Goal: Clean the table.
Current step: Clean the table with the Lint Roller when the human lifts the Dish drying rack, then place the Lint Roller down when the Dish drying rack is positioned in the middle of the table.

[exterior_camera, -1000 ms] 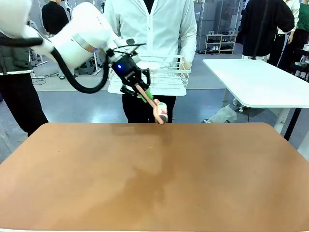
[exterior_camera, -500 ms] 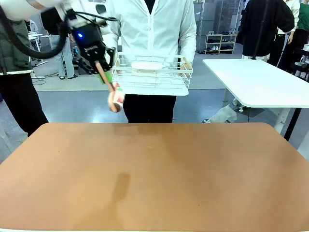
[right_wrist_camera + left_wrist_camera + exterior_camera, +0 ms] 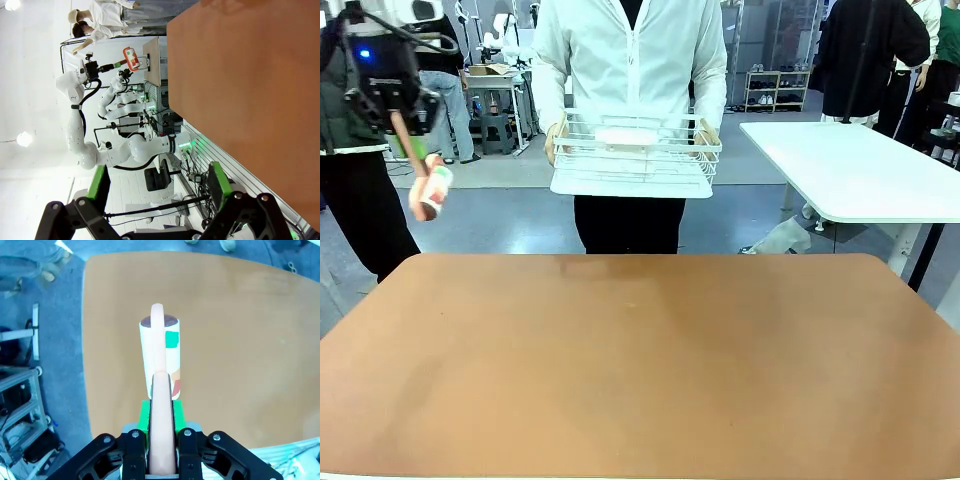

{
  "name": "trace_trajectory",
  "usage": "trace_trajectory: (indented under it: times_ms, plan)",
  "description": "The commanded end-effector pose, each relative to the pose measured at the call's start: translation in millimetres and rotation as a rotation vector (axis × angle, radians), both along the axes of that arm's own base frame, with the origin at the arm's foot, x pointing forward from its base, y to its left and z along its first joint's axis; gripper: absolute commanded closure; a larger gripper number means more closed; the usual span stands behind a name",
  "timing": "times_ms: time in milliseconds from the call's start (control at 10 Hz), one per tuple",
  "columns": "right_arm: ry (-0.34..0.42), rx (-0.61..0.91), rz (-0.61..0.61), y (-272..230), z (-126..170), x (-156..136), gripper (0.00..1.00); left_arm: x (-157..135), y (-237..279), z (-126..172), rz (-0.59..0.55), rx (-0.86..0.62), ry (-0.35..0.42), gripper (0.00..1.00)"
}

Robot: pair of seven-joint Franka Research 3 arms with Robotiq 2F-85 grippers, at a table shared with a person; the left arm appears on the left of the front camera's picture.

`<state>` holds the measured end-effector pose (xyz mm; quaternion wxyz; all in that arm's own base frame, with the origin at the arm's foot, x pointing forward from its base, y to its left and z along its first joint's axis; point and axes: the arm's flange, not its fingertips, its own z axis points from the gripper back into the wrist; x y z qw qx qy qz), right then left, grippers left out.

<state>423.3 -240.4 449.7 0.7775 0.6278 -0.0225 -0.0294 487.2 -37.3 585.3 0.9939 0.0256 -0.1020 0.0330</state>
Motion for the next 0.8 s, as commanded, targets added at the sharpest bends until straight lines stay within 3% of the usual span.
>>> trace_trajectory:
  times_ms: [0, 100, 700]
  plan:
    - [-0.004, -0.001, 0.0, 1, 2, -1, 0.0, -11, -6, -8, 0.025, -0.042, -0.027, 0.79]
    - [-0.004, -0.001, 0.0, 1, 2, -1, 0.0, 0, 0, 0, 0.0, 0.0, 0.0, 0.79]
    - [-0.004, -0.001, 0.0, 1, 2, -1, 0.0, 0, 0, 0, 0.0, 0.0, 0.0, 0.79]
